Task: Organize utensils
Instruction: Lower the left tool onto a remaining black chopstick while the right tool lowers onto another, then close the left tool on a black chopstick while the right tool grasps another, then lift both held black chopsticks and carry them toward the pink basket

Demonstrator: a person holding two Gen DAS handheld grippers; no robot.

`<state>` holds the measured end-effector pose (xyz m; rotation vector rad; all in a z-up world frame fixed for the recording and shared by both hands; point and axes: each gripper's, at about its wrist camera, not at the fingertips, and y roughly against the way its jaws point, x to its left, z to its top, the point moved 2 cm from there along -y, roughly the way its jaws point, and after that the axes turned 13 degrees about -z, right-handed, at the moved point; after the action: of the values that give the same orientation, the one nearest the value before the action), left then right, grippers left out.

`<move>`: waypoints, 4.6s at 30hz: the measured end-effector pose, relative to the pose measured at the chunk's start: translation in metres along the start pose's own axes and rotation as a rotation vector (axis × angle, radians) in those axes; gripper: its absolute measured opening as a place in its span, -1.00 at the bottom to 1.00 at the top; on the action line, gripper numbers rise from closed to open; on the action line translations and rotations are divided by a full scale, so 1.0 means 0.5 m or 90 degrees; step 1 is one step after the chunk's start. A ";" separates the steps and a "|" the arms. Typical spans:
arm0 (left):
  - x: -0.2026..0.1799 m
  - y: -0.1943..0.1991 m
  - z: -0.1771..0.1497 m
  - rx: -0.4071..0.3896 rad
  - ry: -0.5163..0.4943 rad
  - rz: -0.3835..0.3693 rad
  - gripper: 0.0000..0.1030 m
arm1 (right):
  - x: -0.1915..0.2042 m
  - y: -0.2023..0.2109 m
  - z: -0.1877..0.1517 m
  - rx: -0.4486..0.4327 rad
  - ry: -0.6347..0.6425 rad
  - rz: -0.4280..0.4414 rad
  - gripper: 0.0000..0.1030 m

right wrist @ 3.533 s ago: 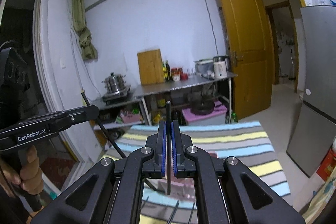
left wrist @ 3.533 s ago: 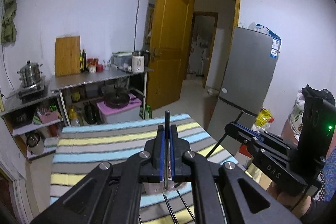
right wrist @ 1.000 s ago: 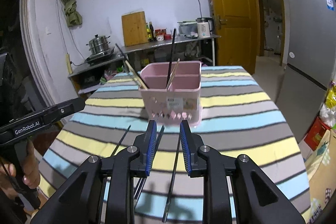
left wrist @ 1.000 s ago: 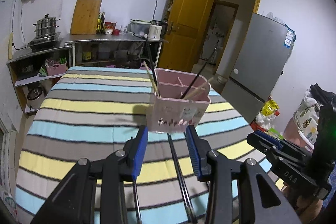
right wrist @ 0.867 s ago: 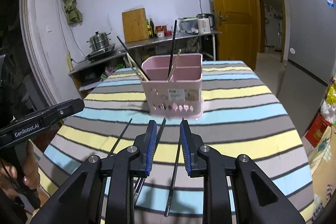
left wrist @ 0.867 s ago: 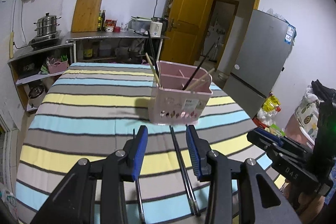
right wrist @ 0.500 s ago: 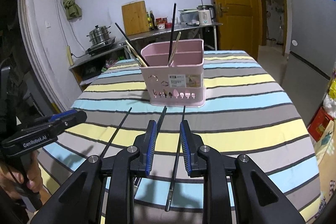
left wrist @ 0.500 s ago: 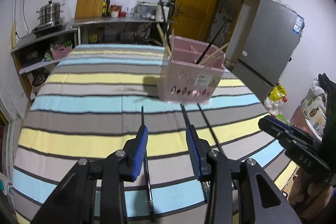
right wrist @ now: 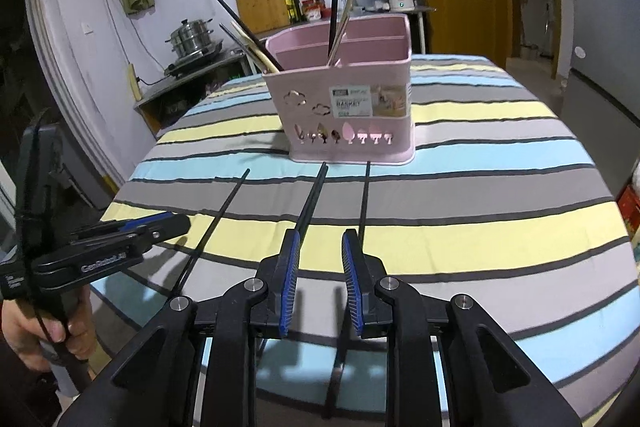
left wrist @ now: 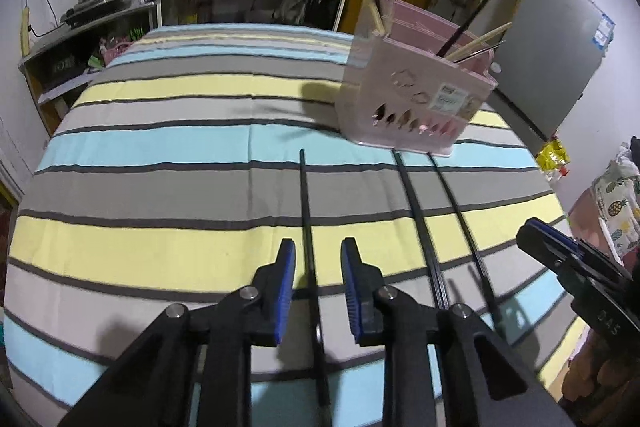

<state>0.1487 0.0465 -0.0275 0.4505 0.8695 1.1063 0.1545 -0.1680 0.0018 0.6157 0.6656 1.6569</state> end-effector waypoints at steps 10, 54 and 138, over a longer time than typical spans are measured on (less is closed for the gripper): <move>0.024 -0.070 0.029 0.033 0.003 0.007 -0.52 | 0.040 -0.104 0.030 0.051 0.012 0.003 -0.67; 0.030 -0.137 0.089 0.052 -0.036 0.023 -0.88 | 0.055 -0.229 0.086 0.124 0.009 -0.038 -0.87; -0.202 0.272 0.287 -0.140 -0.139 -0.078 -0.90 | -0.004 0.229 0.279 -0.214 -0.007 0.009 -0.92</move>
<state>0.1654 0.0241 0.1926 0.3232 0.5695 1.0050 0.1761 -0.1734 0.1809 0.3880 0.3622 1.7281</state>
